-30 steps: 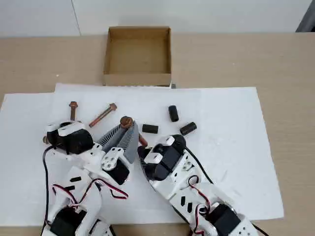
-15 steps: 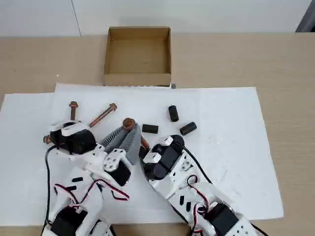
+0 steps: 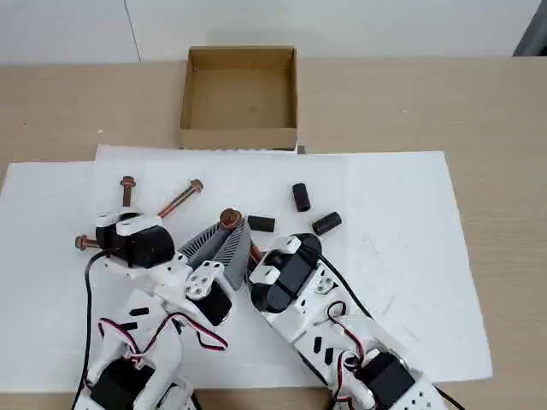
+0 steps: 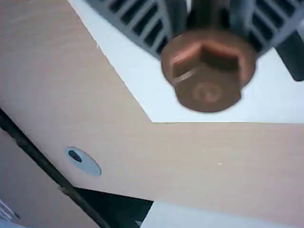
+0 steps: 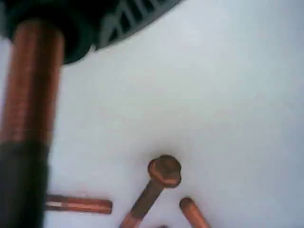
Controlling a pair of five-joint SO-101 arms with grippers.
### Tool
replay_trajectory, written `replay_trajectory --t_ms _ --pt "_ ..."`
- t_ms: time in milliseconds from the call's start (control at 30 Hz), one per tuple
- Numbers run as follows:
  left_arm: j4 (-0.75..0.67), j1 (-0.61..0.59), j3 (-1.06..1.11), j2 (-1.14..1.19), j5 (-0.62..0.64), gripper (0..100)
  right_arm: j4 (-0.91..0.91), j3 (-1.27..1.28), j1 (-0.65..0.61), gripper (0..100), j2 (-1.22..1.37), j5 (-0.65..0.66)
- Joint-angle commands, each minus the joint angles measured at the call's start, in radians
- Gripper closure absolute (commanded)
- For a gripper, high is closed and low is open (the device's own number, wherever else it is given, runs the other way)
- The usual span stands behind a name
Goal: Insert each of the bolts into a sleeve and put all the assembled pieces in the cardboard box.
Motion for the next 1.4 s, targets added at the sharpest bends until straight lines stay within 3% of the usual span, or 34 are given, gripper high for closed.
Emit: replay_trajectory --t_ms 0,300,600,800,1000,1200,1367 --pt "0.003 0.009 -0.002 -0.008 0.000 100 -0.059 -0.011 0.007 99.6 -0.010 0.015" --pt "0.089 0.017 -0.002 -0.008 -0.023 100 -0.062 -0.009 0.007 99.6 -0.010 0.015" --pt "0.250 0.152 -0.001 -0.008 -0.147 100 -0.062 -0.008 0.007 99.6 -0.005 0.015" --pt "0.247 0.146 0.021 -0.009 -0.207 100 -0.062 -0.008 0.007 99.6 -0.008 0.015" --pt "0.203 0.064 0.027 -0.009 -0.270 99 -0.062 -0.008 0.007 99.6 -0.008 0.015" --pt "0.201 0.043 0.027 -0.009 -0.298 89 -0.061 -0.008 0.007 99.6 -0.008 0.015" --pt "0.201 0.043 0.027 -0.009 -0.298 88 -0.058 -0.008 0.007 99.6 -0.008 0.015"
